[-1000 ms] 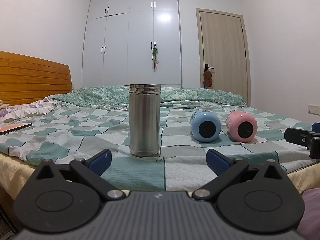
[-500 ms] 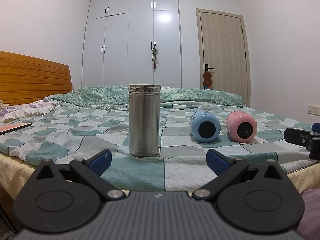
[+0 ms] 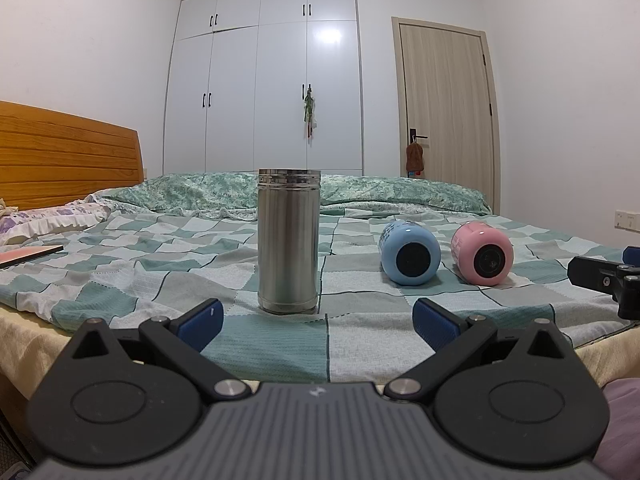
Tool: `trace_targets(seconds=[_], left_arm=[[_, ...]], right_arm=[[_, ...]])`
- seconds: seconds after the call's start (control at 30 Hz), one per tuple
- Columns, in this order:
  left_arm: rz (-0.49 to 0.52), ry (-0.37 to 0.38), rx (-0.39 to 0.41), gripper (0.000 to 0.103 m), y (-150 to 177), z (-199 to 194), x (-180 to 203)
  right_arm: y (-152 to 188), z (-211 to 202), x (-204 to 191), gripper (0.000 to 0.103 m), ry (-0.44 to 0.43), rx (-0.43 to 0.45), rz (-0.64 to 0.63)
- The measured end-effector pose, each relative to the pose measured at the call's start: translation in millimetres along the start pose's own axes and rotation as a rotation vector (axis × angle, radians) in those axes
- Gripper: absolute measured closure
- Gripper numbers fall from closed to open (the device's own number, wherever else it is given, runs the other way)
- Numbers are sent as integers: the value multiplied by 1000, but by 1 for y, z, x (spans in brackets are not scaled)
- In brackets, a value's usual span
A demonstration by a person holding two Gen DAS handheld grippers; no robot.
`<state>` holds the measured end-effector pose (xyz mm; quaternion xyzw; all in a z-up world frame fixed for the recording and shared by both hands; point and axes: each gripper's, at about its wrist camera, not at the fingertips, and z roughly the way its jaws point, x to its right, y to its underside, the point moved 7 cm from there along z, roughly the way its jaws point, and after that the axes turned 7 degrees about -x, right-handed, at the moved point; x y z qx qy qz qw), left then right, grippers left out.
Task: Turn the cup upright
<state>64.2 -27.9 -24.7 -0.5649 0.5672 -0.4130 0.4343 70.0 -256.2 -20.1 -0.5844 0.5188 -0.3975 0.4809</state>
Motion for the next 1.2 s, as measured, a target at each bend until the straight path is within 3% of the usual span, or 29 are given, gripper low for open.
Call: trace_targets(seconds=[1.2], left_arm=[[0,10,22,0,-3,0,3]], right_arm=[[0,0,0,0,0,0,-1]])
